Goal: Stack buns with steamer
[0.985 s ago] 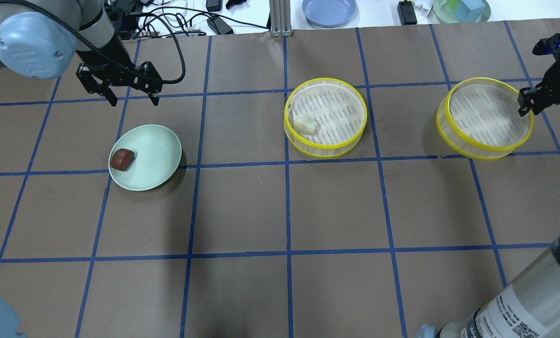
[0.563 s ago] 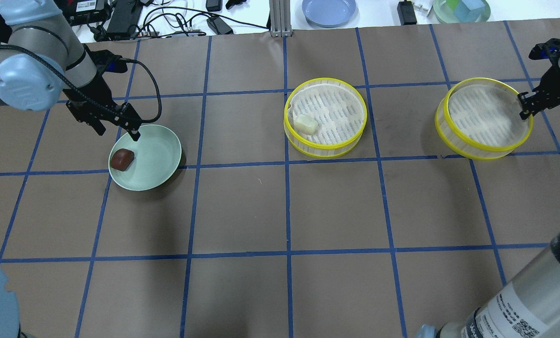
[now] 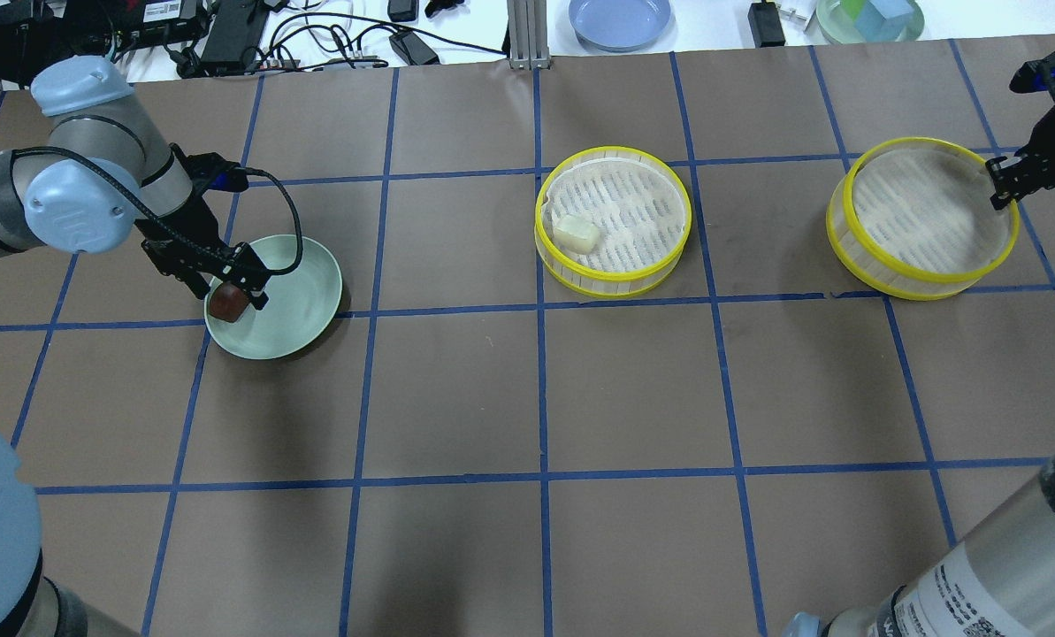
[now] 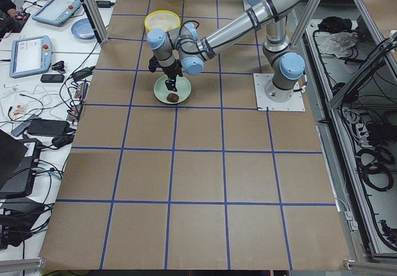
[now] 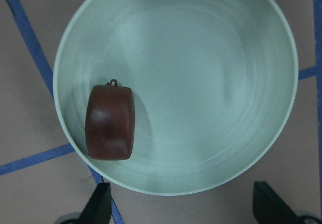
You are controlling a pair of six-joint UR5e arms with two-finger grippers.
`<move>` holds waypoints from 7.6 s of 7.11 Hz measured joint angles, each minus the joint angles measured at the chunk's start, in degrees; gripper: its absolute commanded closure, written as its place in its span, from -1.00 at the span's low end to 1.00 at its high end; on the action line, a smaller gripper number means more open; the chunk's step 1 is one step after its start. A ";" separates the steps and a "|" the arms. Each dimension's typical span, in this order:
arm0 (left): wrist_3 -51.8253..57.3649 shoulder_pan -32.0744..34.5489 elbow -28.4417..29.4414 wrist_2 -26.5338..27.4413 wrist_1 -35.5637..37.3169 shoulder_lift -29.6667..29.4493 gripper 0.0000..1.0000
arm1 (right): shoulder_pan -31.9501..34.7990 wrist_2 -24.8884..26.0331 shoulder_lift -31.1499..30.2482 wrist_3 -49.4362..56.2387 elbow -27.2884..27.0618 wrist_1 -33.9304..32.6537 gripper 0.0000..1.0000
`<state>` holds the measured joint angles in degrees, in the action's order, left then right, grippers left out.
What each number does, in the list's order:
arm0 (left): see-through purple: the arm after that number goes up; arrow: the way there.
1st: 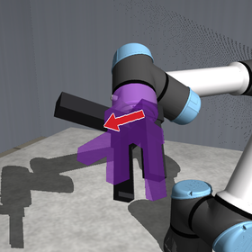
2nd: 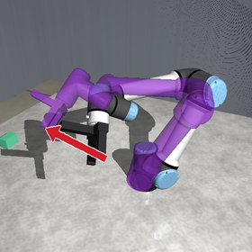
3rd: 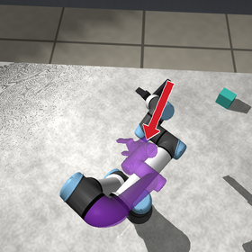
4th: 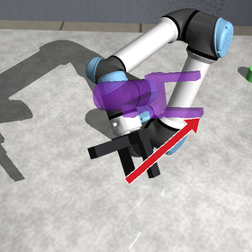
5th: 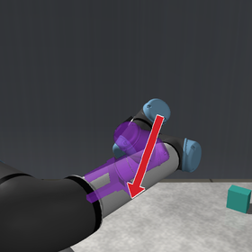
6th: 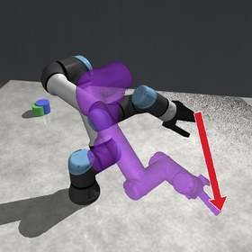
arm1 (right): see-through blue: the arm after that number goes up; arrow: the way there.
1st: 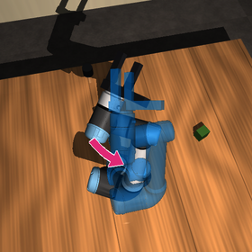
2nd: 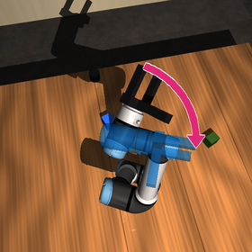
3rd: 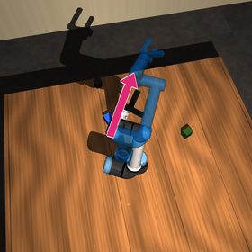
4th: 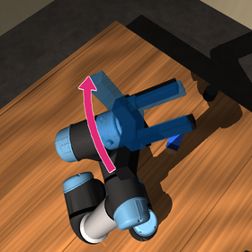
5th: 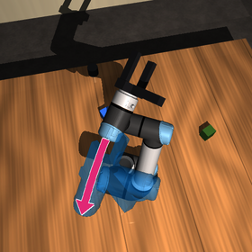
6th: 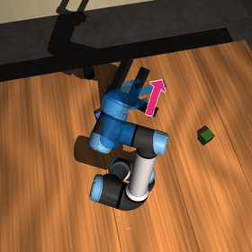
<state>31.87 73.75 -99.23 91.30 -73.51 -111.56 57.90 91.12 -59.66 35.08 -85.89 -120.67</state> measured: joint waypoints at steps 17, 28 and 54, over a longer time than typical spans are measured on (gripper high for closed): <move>0.12 -0.22 1.61 2.10 9.43 -7.07 0.99 | 33.24 -0.21 -7.15 -48.46 -3.40 2.45 1.00; -0.45 1.80 2.60 1.92 -1.24 0.27 1.00 | 34.81 -0.11 -5.40 -52.53 -3.41 4.49 0.65; -63.03 27.01 9.13 -32.84 23.13 -0.02 0.83 | 32.64 0.73 -28.08 -43.09 -2.94 16.40 -1.00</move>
<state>-31.16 100.77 -90.11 58.45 -50.39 -111.58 90.54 91.85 -87.74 -8.02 -88.83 -104.27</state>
